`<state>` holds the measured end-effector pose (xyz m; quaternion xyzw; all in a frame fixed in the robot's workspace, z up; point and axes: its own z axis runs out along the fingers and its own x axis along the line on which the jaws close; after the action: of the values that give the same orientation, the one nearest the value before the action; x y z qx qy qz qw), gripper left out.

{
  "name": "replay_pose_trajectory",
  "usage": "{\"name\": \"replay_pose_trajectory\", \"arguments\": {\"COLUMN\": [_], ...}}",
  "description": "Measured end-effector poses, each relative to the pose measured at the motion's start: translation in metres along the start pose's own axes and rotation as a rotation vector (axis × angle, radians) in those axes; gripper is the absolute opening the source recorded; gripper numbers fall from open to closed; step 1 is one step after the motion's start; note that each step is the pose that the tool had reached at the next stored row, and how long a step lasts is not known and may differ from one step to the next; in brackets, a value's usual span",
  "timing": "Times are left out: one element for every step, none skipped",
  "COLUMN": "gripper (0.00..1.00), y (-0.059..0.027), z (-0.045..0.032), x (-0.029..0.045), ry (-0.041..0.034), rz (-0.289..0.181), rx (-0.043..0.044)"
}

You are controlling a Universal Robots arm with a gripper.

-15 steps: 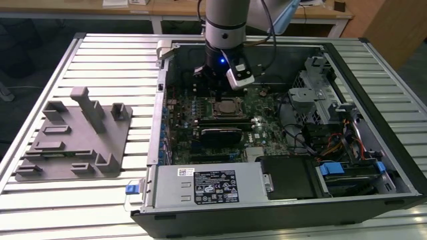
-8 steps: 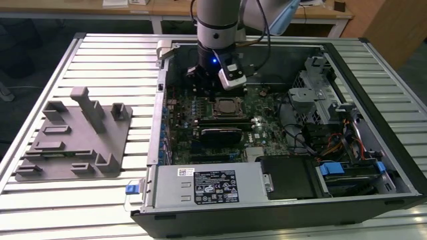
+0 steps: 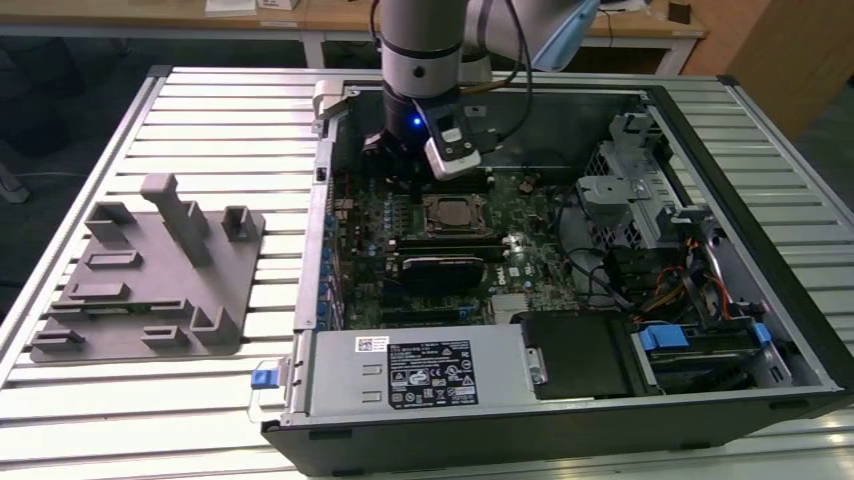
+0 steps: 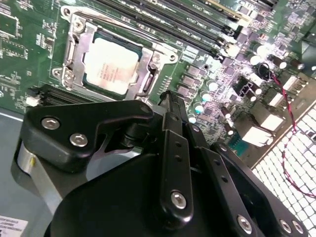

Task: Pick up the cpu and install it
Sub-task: 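Install the first cpu locking lever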

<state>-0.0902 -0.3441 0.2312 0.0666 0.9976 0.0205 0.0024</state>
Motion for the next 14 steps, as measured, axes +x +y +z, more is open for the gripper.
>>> {"name": "replay_pose_trajectory", "arguments": {"gripper": [0.11,0.11,0.11,0.11,0.11,0.11,0.11,0.11,0.11,0.11,0.11,0.11,0.11,0.11], "y": [0.0,0.0,-0.0001,-0.0001,-0.0001,-0.0001,-0.0001,-0.0001,0.0,0.0001,0.0002,0.0002,0.0003,0.0004], "z": [0.0,0.0,0.0,0.0,0.0,-0.0003,-0.001,-0.0019,-0.0032,-0.0047,-0.0064,-0.0079,-0.0095,-0.0112], "x": [0.0002,0.0002,0.0003,0.0004,0.0004,0.0005,0.0005,0.0005,0.0004,0.0005,0.0005,0.0004,0.0004,0.0004], "ry": [0.0001,0.0001,0.0001,0.0001,0.0001,0.0001,0.0001,0.0001,0.0001,0.0001,0.0001,0.0001,0.0001,0.0001], "rz": [0.0,0.0,0.0,0.0,0.0,0.0,0.0,0.0,0.0,0.0,0.0,0.0,0.0,0.0], "rx": [0.0001,0.0001,0.0001,0.0,0.0001,0.0002,0.0002,0.0001,0.0001,0.0,0.0,-0.0001,-0.0002,-0.0001]}}
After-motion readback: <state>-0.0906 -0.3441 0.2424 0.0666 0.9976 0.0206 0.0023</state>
